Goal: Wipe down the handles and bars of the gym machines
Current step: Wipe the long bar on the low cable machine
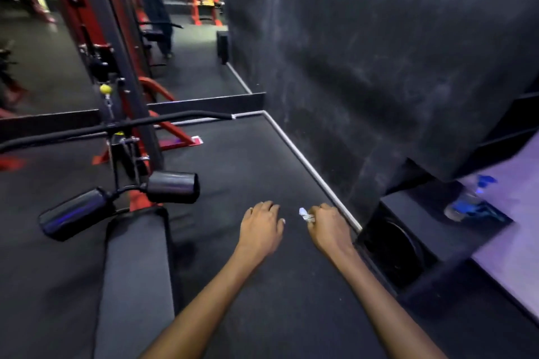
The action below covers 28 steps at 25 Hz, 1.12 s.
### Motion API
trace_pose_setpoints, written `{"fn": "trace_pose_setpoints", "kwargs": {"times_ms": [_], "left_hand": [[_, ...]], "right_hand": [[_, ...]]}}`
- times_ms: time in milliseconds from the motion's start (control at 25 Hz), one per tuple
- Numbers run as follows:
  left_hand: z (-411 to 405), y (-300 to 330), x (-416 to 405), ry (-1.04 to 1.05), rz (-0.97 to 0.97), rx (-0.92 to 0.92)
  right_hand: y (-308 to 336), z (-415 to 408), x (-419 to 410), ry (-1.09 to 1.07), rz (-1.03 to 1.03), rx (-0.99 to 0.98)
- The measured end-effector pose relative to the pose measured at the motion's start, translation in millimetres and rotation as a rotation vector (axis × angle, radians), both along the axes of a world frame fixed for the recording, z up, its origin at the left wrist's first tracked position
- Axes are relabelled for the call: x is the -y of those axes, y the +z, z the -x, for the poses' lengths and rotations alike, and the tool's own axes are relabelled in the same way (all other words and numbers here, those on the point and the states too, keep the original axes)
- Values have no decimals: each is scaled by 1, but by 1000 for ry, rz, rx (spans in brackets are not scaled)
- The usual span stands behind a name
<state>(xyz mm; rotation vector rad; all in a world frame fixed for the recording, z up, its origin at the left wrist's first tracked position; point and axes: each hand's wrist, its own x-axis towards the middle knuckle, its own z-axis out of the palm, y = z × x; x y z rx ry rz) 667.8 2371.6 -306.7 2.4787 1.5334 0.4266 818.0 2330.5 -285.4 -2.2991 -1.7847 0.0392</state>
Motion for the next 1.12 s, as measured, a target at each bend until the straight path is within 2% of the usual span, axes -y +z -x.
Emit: {"fn": "trace_pose_setpoints", "kwargs": {"times_ms": [320, 680, 1120], "left_hand": [[46, -24, -176, 285, 5, -34], [125, -18, -371, 571, -4, -7], [317, -105, -612, 662, 57, -32]], "right_hand": [[-31, 53, -234, 316, 6, -135], [-29, 130, -470, 531, 52, -237], [-85, 279, -701, 460, 192, -351]]}}
